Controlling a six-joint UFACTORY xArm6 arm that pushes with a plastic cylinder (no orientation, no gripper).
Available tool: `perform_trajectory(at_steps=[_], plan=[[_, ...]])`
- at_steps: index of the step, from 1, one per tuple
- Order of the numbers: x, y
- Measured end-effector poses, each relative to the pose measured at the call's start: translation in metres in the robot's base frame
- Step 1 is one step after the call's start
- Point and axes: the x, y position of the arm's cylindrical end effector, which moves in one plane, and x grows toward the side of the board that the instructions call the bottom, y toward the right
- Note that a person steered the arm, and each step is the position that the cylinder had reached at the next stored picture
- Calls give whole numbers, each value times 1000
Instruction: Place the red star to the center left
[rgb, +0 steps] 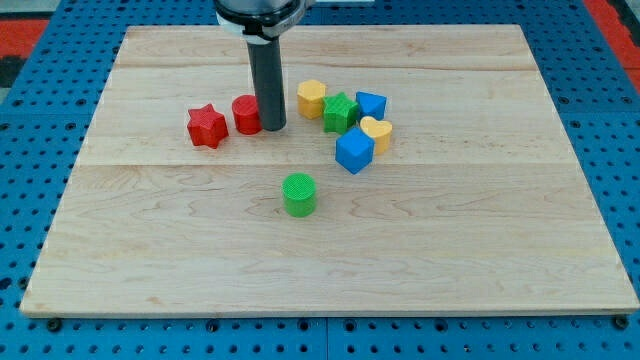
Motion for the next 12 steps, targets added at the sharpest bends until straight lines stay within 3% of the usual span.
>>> perform_trajectory(at_steps=[1,2,3,4,5,6,7,8,9,10,12], plan=[[0,3],[37,13],[35,-61],[8,-150],[11,-120],[35,-160],[28,-240],[-48,-241],[-84,-232],[-79,-189],[-31,-184]])
